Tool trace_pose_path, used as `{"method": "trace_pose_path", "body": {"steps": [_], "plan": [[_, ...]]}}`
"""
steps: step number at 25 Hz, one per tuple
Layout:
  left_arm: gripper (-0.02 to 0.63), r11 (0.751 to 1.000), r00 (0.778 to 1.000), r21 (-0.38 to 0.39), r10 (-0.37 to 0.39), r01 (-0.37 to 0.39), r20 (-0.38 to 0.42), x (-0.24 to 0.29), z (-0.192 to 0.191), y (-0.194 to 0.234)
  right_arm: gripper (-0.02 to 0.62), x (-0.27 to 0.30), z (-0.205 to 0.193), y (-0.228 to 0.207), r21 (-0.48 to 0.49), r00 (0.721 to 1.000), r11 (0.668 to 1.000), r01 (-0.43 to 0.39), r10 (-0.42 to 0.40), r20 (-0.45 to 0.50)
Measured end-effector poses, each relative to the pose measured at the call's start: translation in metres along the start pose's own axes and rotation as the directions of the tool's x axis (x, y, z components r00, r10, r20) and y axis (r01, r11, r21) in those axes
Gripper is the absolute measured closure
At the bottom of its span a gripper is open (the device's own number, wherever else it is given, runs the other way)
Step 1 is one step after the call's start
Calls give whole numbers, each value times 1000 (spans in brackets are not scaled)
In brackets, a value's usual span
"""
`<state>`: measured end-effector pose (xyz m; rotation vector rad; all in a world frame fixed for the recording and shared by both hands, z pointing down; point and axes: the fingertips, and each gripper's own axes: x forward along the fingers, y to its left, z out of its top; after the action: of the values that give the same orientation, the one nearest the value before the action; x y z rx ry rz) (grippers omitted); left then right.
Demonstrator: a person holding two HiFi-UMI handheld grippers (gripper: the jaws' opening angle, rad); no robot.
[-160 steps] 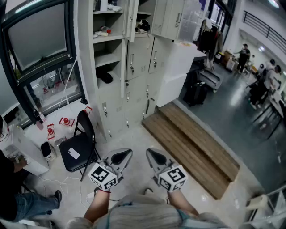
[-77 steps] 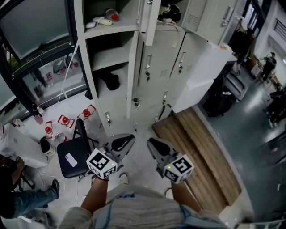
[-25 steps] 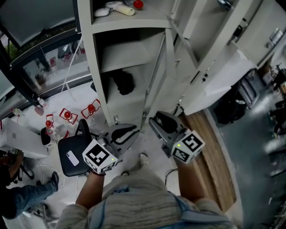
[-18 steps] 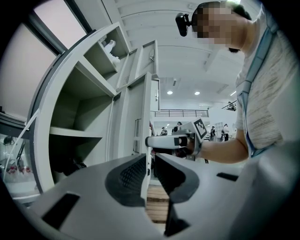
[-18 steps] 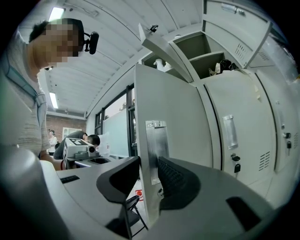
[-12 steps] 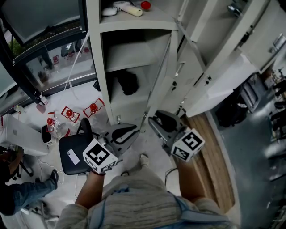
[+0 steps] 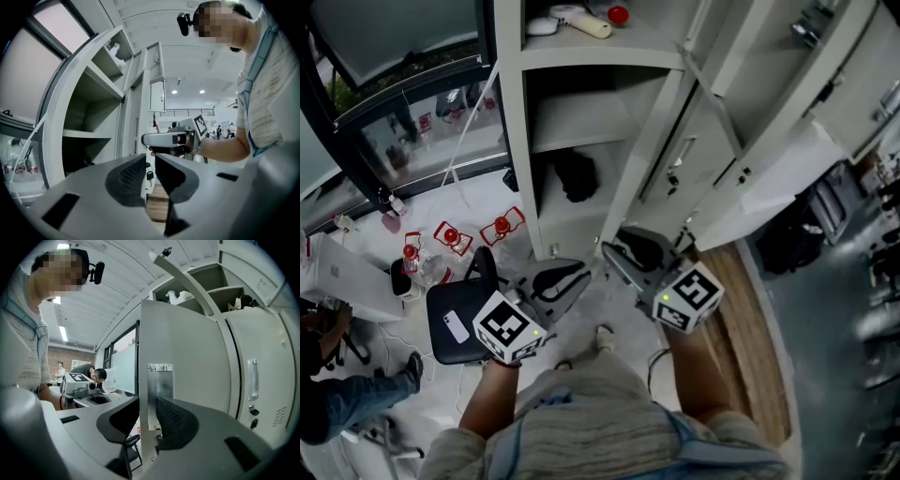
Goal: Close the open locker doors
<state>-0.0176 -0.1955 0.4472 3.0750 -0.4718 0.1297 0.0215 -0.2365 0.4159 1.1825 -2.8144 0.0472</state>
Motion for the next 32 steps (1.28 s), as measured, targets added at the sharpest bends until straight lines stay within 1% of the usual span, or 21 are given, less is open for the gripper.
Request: {"method": "trace_pose_path", "body": {"steps": [8, 26, 32], "plan": [[565, 999, 999, -5, 43, -43, 5, -9, 1, 9, 491, 15, 2, 3, -16, 1000, 1000, -12, 12, 3], [566, 998, 997, 10, 68, -68, 21, -19, 2, 25, 491, 43, 3, 4, -2, 1000, 1000, -13, 13, -3], [566, 996, 996, 3, 91, -91, 25, -24, 1, 34, 491, 56, 4, 3, 4, 1000, 1000, -11, 11, 3]]}}
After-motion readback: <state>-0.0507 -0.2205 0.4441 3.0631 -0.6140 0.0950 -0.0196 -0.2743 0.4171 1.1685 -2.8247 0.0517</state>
